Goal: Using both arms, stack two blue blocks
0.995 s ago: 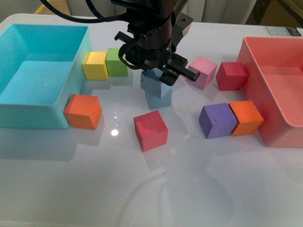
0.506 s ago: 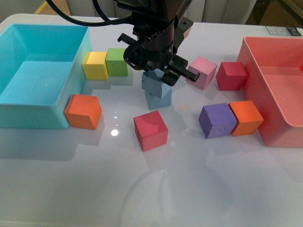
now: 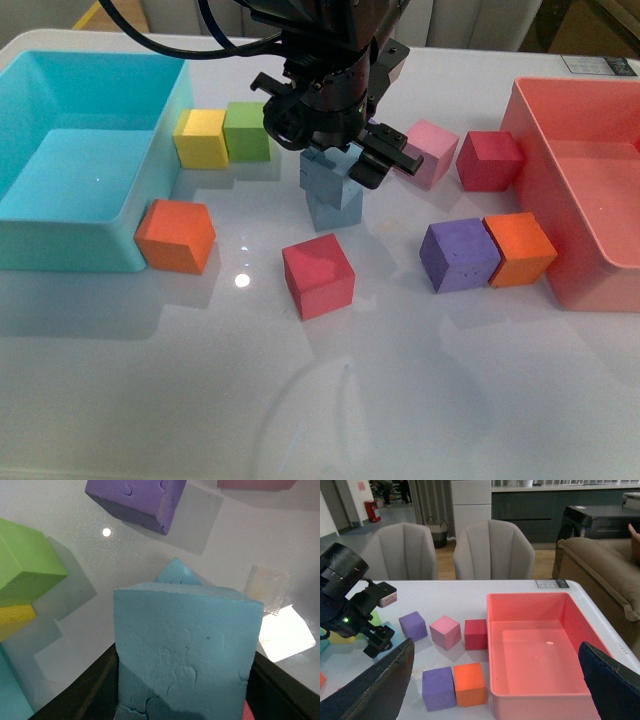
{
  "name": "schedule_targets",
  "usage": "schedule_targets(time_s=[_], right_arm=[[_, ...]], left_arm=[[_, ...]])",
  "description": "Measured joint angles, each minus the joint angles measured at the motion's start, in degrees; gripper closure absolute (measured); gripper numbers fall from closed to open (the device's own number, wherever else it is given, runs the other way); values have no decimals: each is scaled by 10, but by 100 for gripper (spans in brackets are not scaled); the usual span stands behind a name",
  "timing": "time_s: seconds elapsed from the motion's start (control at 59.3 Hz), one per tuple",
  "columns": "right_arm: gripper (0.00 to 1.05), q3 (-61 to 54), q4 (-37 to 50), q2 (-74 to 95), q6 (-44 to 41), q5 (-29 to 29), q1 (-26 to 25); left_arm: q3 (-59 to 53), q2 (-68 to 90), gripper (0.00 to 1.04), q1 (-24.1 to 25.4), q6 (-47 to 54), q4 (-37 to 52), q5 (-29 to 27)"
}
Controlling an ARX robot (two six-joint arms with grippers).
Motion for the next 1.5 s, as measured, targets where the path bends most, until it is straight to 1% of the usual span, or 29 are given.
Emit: schedule_targets(time_s=[0.067,0.084,0.169,0.422,0.523,0.725,0.911,1.096,1.113,1.13,1.147,1.18,1.197,1.231,1.248,1.282,1.298,1.349,1.383,1.433,1.45,1.501], right_arm=[[9,0,0,0,0,0,0],[9,0,0,0,0,0,0],[9,0,0,0,0,0,0],[9,0,0,0,0,0,0],[9,0,0,0,0,0,0],[9,0,0,0,0,0,0],[9,0,0,0,0,0,0],[9,0,0,0,0,0,0],[9,0,0,0,0,0,0],[9,0,0,0,0,0,0],[9,0,0,0,0,0,0],[9,0,0,0,0,0,0],[9,0,0,0,0,0,0],[9,0,0,0,0,0,0],[9,0,0,0,0,0,0],[9,0,0,0,0,0,0],[9,0,0,0,0,0,0],[9,0,0,0,0,0,0],[9,0,0,0,0,0,0],[9,0,0,0,0,0,0],[9,0,0,0,0,0,0],[9,0,0,0,0,0,0]], left_arm=[[0,0,8,0,0,2,3],[0,0,8,0,0,2,3],[-1,0,10,0,0,5,4],[-35,-31,9,0,-4,24,16],[-74,-68,9,0,-10,48,21],[-204,-191,9,12,-37,124,41],[-321,-303,9,51,-93,189,47],[-419,-411,9,120,-152,212,39],[-426,-414,10,122,-149,224,31],[-449,-424,13,127,-141,273,4],[-462,-428,15,130,-137,304,-10],[-519,-448,22,142,-118,429,-49],[-534,-454,23,146,-111,457,-52],[-596,-482,31,163,-97,561,-51],[-612,-491,32,168,-92,583,-49],[-670,-529,39,187,-83,658,-38],[-684,-539,41,191,-82,672,-33],[-759,-610,52,221,-74,725,-9],[-793,-649,57,236,-72,731,7],[-861,-721,68,276,-69,733,54],[-874,-734,70,282,-68,732,60],[-941,-797,81,305,-67,720,64]])
